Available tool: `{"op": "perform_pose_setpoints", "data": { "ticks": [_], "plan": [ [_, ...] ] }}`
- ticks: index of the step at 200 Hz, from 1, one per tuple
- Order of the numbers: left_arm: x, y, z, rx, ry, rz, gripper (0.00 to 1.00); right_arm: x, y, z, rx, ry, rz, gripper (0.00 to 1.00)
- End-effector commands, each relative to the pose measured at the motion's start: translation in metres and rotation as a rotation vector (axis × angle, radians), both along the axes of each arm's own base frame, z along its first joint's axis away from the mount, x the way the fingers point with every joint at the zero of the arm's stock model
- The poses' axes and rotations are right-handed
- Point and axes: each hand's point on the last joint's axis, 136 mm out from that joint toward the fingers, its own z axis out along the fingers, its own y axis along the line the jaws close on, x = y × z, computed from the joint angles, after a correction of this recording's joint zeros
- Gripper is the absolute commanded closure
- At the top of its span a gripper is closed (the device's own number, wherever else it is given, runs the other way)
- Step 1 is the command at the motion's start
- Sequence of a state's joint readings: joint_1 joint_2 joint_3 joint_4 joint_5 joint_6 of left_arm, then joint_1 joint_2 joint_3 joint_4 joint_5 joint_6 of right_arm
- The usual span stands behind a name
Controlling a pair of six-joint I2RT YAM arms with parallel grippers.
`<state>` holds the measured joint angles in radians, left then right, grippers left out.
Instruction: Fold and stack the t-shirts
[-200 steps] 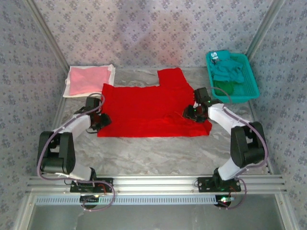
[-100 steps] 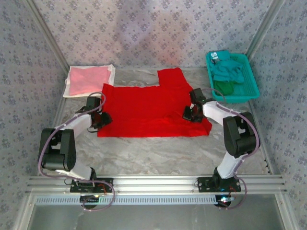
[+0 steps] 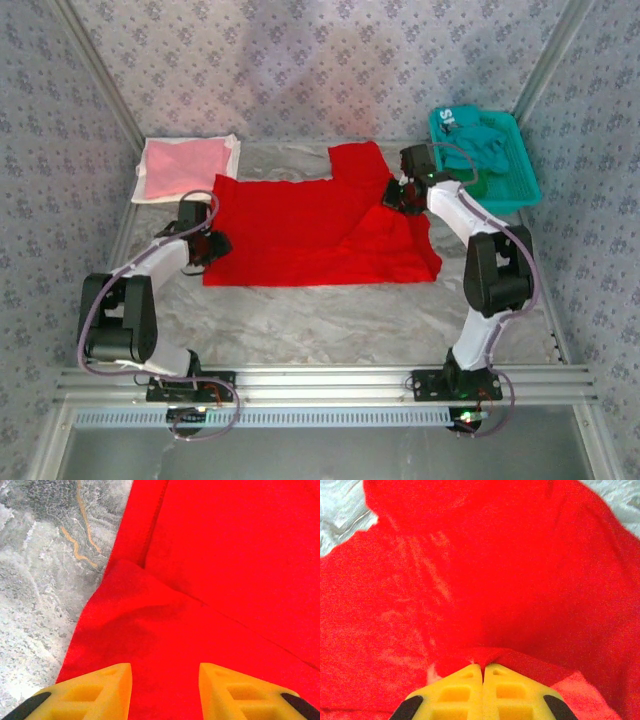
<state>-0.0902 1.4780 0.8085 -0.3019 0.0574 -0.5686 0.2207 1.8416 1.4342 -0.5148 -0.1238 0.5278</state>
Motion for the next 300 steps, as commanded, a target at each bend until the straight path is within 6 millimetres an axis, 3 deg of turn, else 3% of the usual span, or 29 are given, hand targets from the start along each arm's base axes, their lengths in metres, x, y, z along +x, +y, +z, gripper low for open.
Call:
{"op": "perform_pose_setpoints", "data": {
  "ticks": [1,14,20,39,70,92,115,154,208,238,275,300],
  "plan": [
    [0.011,0.004,0.017,0.016,-0.054,0.013,0.61,0.009,-0.012,-0.014,-0.021,0.056,-0.016,0.93],
    [0.01,0.005,0.016,0.02,-0.051,0.012,0.6,0.019,-0.009,-0.009,0.011,0.05,-0.017,0.67],
    [0.01,0.005,0.016,0.021,-0.049,0.01,0.6,0.022,-0.008,-0.005,0.026,0.043,-0.007,0.61],
    [0.008,0.005,0.016,0.029,-0.04,0.007,0.6,0.024,-0.006,0.01,0.059,0.011,0.004,0.61],
    [0.0,0.015,0.009,0.034,-0.011,0.039,0.59,0.001,-0.006,0.023,0.124,-0.036,-0.011,0.59],
    [-0.003,0.025,0.001,0.027,0.005,0.064,0.57,-0.026,-0.002,0.008,0.14,0.015,-0.009,0.6],
    [0.002,0.025,-0.001,0.021,0.012,0.039,0.57,-0.039,-0.006,-0.02,0.133,0.069,-0.015,0.6],
    [0.007,0.019,-0.005,0.007,0.019,0.011,0.58,-0.034,0.01,-0.042,0.118,0.108,0.039,0.59],
    [0.002,0.02,-0.008,0.017,0.03,0.011,0.58,-0.029,0.017,-0.07,0.103,0.159,0.038,0.6],
    [0.002,0.021,-0.009,0.022,0.03,0.01,0.58,-0.03,0.021,-0.074,0.103,0.16,0.042,0.72],
    [0.003,0.023,-0.008,0.029,0.026,0.018,0.59,-0.027,0.025,-0.068,0.132,0.146,0.04,1.0],
    [0.004,0.025,-0.002,0.031,0.002,0.029,0.59,-0.021,0.029,-0.059,0.188,0.127,0.031,1.0]
  ]
}}
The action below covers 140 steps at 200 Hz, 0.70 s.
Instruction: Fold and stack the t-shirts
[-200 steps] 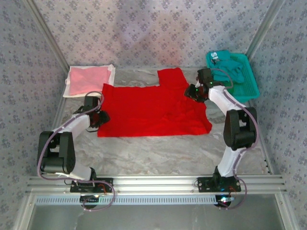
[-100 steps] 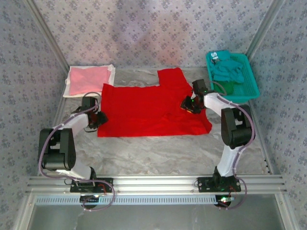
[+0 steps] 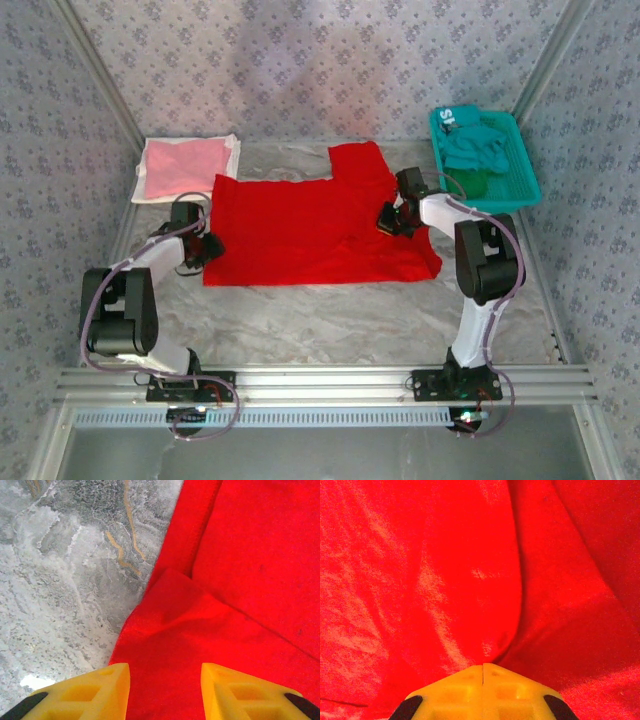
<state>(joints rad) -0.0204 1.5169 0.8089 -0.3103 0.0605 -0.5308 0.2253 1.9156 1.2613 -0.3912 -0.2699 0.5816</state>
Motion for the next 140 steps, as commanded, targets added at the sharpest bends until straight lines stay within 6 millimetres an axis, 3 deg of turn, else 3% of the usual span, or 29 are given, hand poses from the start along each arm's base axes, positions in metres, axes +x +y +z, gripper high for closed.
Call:
{"op": "perform_pose_setpoints", "data": {
  "ticks": [1,84,140],
  "plan": [
    [0.006,0.002,0.012,0.014,-0.041,-0.006,0.59,0.013,0.01,0.018,0.072,-0.038,-0.006,1.0],
    [0.005,0.005,0.016,0.022,-0.05,0.005,0.6,0.059,0.03,0.046,0.223,-0.104,-0.071,1.0],
    [0.01,0.009,0.016,0.028,-0.053,0.008,0.6,0.103,0.066,0.054,0.329,-0.135,-0.052,1.0]
  ]
}}
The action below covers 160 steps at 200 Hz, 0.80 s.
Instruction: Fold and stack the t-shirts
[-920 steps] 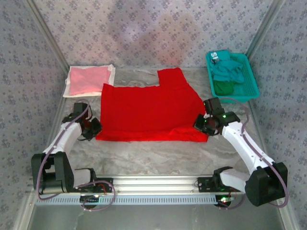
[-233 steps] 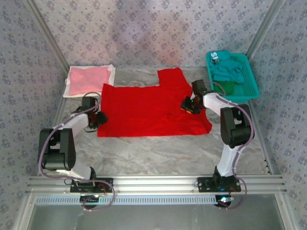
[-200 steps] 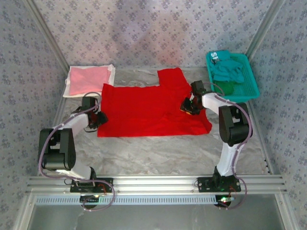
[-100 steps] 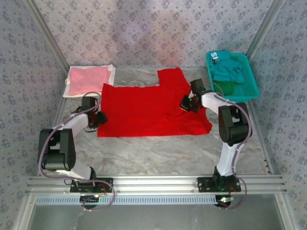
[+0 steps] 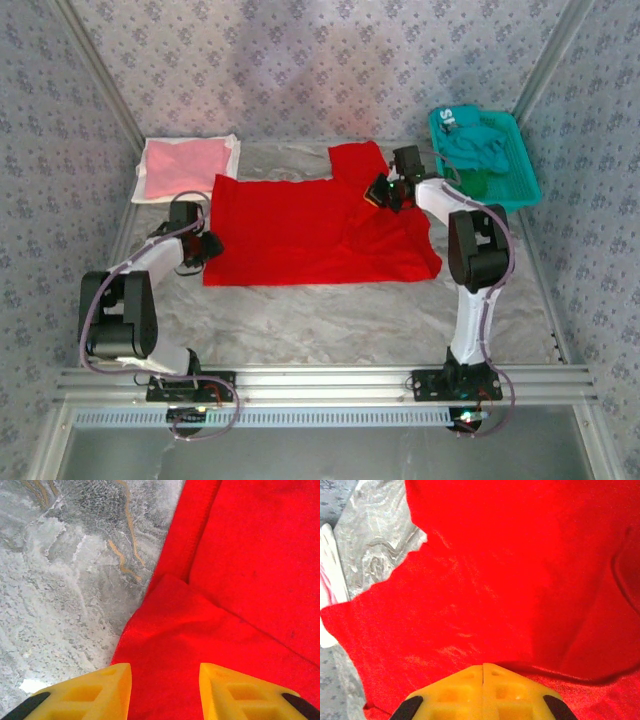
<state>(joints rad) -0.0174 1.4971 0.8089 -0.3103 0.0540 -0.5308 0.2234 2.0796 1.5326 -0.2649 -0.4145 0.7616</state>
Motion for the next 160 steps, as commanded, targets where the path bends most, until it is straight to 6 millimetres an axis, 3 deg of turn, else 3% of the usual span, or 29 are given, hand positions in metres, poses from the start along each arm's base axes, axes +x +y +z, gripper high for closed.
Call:
{"op": "perform_pose_setpoints", "data": {
  "ticks": [1,14,26,34,66,99,160],
  "plan": [
    [0.009,0.006,0.009,0.023,-0.033,0.003,0.6,0.019,0.025,0.01,0.084,-0.021,0.023,1.0],
    [0.012,0.006,0.009,0.02,-0.035,0.001,0.6,0.031,0.041,0.019,0.119,-0.043,0.057,0.84],
    [0.016,0.006,0.011,0.018,-0.038,0.001,0.59,0.037,0.052,0.024,0.157,-0.031,0.07,0.61],
    [0.018,0.005,0.013,0.015,-0.039,-0.001,0.58,0.04,0.057,0.029,0.183,-0.03,0.076,0.55],
    [0.025,0.005,0.024,0.014,-0.07,-0.003,0.58,0.036,0.054,0.057,0.198,-0.078,0.089,0.49],
    [0.031,0.003,0.03,0.022,-0.073,-0.032,0.57,0.012,0.022,0.075,0.127,-0.133,0.089,0.48],
    [0.053,-0.019,0.026,0.113,0.01,-0.21,0.49,-0.06,-0.025,0.028,-0.177,-0.125,0.107,0.5]
  ]
}}
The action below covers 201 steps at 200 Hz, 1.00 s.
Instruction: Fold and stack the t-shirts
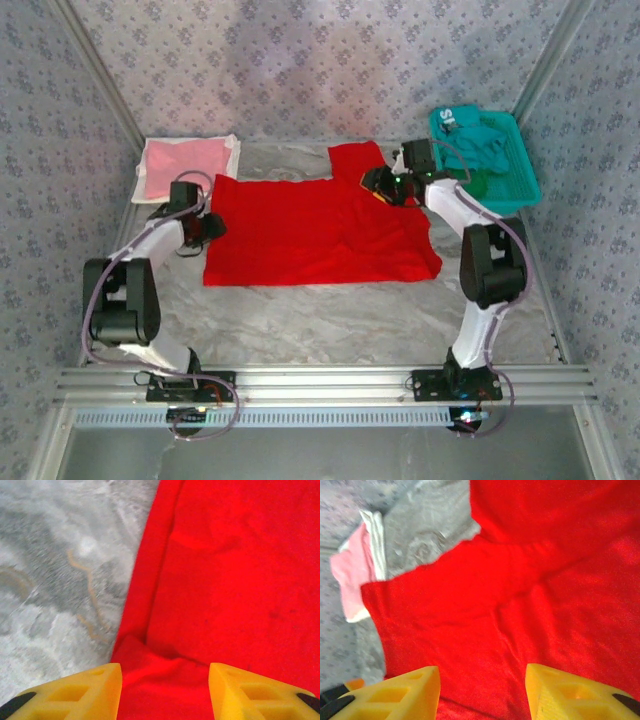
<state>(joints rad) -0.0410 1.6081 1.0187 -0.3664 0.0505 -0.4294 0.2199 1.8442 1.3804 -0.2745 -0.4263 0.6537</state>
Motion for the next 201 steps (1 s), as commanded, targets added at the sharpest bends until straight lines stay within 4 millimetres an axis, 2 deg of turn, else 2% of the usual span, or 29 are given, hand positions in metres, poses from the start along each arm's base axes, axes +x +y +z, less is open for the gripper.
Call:
{"op": "perform_pose_setpoints", "data": {
  "ticks": [1,26,48,73,92,126,155,159,168,201],
  "plan": [
    [0.006,-0.01,-0.003,0.068,0.058,-0.1,0.49,-0.023,-0.017,-0.029,-0.155,-0.004,0.019,0.5],
    [0.017,-0.018,-0.013,0.083,0.092,-0.139,0.5,-0.04,-0.025,-0.053,-0.224,0.049,0.033,0.51],
    [0.022,-0.027,-0.025,0.087,0.127,-0.169,0.51,-0.045,-0.031,-0.065,-0.265,0.073,0.03,0.51],
    [0.019,-0.02,-0.042,0.121,0.186,-0.137,0.51,-0.043,-0.031,-0.071,-0.258,0.09,0.03,0.51],
    [0.015,-0.014,-0.048,0.147,0.208,-0.121,0.52,-0.041,-0.032,-0.076,-0.266,0.096,0.027,0.51],
    [0.009,-0.006,-0.052,0.19,0.229,-0.105,0.58,-0.041,-0.043,-0.096,-0.257,0.16,-0.024,0.51],
    [0.006,-0.004,-0.044,0.209,0.224,-0.101,0.61,-0.038,-0.052,-0.106,-0.237,0.189,-0.068,0.52],
    [0.005,-0.004,-0.043,0.208,0.219,-0.1,0.63,-0.048,-0.055,-0.117,-0.243,0.223,-0.07,0.52],
    [0.005,-0.002,-0.042,0.213,0.217,-0.095,0.65,-0.049,-0.058,-0.12,-0.239,0.23,-0.081,0.52],
    [-0.001,-0.004,-0.042,0.206,0.227,-0.104,0.64,-0.05,-0.064,-0.122,-0.236,0.236,-0.095,0.52]
  ]
}}
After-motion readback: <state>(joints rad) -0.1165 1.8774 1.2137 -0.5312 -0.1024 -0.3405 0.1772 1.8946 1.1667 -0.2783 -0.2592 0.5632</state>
